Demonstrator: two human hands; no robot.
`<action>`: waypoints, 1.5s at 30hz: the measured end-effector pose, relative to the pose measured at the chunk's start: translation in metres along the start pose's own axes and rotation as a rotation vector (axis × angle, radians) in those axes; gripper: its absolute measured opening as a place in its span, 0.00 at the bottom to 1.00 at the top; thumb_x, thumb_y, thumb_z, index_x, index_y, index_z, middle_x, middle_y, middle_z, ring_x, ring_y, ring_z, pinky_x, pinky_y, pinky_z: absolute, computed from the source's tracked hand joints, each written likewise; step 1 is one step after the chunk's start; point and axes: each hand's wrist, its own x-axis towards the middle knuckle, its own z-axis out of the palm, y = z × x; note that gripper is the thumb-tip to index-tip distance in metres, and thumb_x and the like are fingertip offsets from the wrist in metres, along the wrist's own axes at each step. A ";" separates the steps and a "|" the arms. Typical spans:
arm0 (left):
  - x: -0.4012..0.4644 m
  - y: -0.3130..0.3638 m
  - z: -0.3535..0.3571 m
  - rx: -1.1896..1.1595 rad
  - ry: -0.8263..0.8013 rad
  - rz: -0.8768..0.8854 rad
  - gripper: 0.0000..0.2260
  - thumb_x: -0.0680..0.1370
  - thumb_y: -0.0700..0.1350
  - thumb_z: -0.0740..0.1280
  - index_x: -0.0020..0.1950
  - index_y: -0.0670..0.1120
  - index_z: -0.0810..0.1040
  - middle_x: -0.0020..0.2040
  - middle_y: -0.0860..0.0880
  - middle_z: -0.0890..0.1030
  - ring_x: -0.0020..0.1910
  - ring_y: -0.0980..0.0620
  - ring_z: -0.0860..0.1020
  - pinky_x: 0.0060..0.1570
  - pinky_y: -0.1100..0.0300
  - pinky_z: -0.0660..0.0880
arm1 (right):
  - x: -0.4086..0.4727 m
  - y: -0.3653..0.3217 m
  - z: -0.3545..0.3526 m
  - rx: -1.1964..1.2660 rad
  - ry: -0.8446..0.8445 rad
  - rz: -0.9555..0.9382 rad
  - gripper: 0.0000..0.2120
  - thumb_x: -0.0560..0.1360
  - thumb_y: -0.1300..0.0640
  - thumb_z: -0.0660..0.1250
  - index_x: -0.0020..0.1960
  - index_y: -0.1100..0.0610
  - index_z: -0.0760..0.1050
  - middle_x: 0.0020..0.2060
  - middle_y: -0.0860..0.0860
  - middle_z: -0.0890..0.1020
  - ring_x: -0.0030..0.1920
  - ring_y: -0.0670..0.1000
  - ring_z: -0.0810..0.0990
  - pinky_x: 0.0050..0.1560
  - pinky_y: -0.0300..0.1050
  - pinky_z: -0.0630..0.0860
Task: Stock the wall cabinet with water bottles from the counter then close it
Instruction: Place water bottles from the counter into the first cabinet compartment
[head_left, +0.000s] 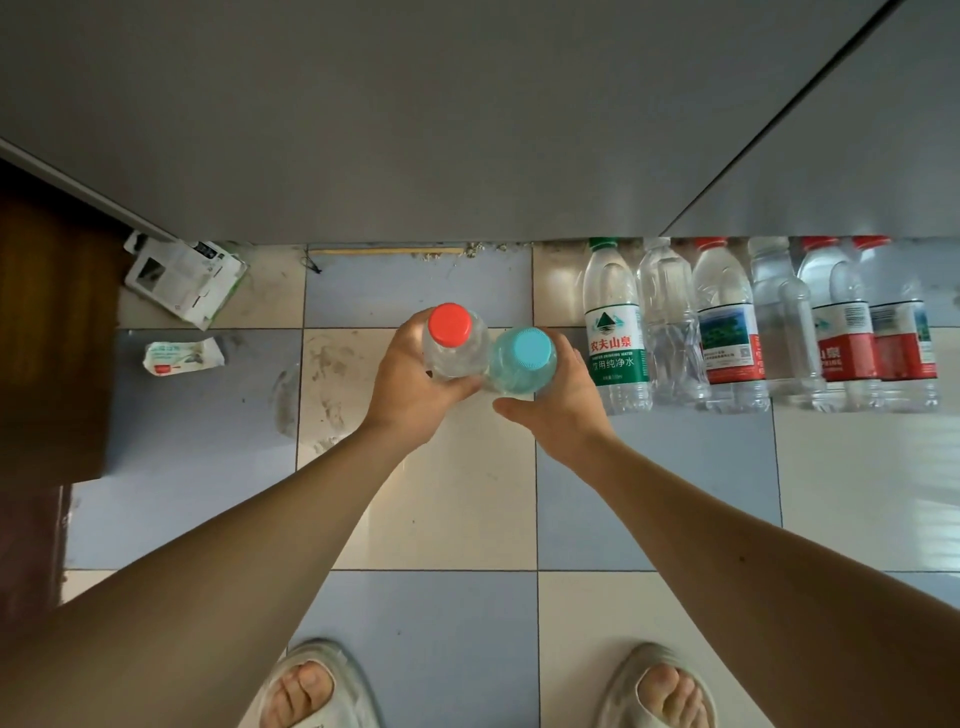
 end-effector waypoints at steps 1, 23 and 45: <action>-0.001 0.001 0.001 0.011 0.015 0.011 0.26 0.68 0.43 0.82 0.61 0.55 0.76 0.55 0.55 0.81 0.55 0.59 0.79 0.51 0.72 0.72 | 0.000 0.000 0.002 0.021 0.022 -0.005 0.38 0.65 0.59 0.83 0.69 0.49 0.69 0.59 0.48 0.75 0.59 0.50 0.76 0.62 0.46 0.75; -0.137 0.291 -0.127 -0.106 0.105 0.053 0.26 0.68 0.46 0.82 0.62 0.56 0.76 0.55 0.58 0.82 0.56 0.59 0.80 0.54 0.61 0.77 | -0.164 -0.254 -0.183 0.123 0.048 -0.122 0.31 0.65 0.53 0.82 0.64 0.42 0.72 0.52 0.40 0.81 0.54 0.46 0.83 0.55 0.53 0.83; -0.337 0.833 -0.370 -0.226 0.261 0.653 0.23 0.67 0.51 0.82 0.59 0.54 0.80 0.52 0.58 0.86 0.52 0.59 0.83 0.50 0.66 0.78 | -0.444 -0.737 -0.520 0.116 -0.034 -0.743 0.32 0.61 0.41 0.82 0.61 0.47 0.77 0.51 0.45 0.87 0.52 0.48 0.86 0.56 0.55 0.82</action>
